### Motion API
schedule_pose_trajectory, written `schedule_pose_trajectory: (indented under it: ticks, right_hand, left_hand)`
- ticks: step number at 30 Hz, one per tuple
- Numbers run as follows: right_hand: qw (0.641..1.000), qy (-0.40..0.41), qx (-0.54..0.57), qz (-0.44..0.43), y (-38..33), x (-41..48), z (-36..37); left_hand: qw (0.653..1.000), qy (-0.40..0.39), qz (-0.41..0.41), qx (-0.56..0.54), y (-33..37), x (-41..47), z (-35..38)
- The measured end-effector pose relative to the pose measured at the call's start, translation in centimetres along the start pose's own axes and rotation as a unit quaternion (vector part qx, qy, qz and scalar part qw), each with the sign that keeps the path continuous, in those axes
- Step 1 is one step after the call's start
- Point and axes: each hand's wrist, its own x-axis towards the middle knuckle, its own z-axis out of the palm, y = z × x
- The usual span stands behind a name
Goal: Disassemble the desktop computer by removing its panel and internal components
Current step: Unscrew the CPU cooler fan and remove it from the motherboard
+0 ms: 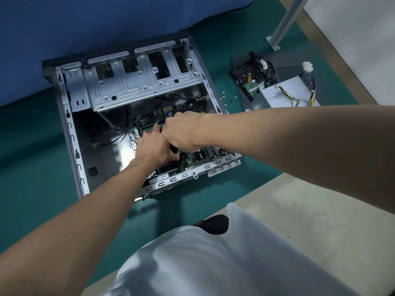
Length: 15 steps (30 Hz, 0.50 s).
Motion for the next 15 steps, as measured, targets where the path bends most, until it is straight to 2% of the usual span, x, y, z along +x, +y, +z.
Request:
schedule_pose_trajectory:
  ticks: [4,7,10,13,15]
  right_hand:
    - [0.997,0.024,-0.061,-0.051,1.3,0.0,0.1]
    - [0.999,0.026,0.0,-0.037,1.8,0.0,-0.1]
    - [0.994,0.002,0.092,0.052,1.5,0.3,-0.1]
    - [0.958,-0.042,0.229,0.169,1.4,1.0,-0.2]
    - [0.949,-0.075,0.243,0.185,1.3,1.1,-0.6]
  left_hand:
    - [1.0,0.005,0.005,0.0,0.1,0.0,0.0]
    - [1.0,0.004,0.006,0.007,0.0,-0.1,0.0]
    - [1.0,0.002,0.009,0.008,0.0,-0.2,-0.1]
    - [1.0,0.004,0.008,-0.003,0.0,-0.2,-0.2]
    - [1.0,0.005,0.012,0.004,0.0,-0.3,-0.2]
